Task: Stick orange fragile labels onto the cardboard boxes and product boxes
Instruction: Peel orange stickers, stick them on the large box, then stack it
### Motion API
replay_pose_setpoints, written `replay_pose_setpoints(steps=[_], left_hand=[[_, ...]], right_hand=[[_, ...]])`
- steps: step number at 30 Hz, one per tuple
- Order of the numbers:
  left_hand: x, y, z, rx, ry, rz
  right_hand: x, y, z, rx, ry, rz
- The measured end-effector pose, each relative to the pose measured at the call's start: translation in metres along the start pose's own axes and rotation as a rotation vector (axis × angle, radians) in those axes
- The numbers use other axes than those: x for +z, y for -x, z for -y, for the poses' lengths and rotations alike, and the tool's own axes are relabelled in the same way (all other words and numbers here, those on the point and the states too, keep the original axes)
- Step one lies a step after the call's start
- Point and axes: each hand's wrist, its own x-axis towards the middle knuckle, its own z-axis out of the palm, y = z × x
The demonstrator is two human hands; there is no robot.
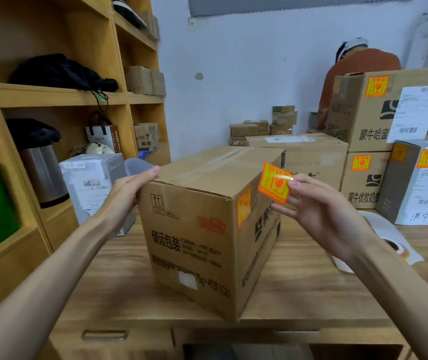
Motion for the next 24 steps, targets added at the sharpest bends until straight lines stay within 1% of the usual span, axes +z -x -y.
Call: replay_pose_setpoints(steps=[4,8,11,13,14,19,22,24], left_hand=[[0.001,0.024,-0.009,0.037,-0.056,0.015],[0.004,0.033,-0.007,0.074,-0.082,0.03],[0.002,0.035,-0.001,0.135,-0.102,0.011],[0.0,0.036,0.003,0.185,-0.171,0.03],[0.0,0.035,0.004,0.196,-0.186,0.027],[0.003,0.027,0.008,0.213,-0.196,0.017],[0.011,0.019,0.012,0.217,-0.189,0.015],[0.017,0.014,0.012,0.217,-0.173,0.013]], right_hand=[[0.004,-0.029,-0.005,0.051,-0.132,0.012],[0.002,-0.057,-0.008,0.142,-0.251,0.019],[-0.003,-0.064,-0.008,0.151,-0.322,0.027],[-0.008,-0.057,-0.007,0.139,-0.299,0.035],[-0.01,-0.05,-0.005,0.121,-0.276,0.067],[-0.015,-0.017,-0.002,0.011,-0.052,0.213],[-0.013,-0.015,-0.004,-0.037,0.072,0.178],[-0.011,-0.02,-0.004,-0.049,0.089,0.16]])
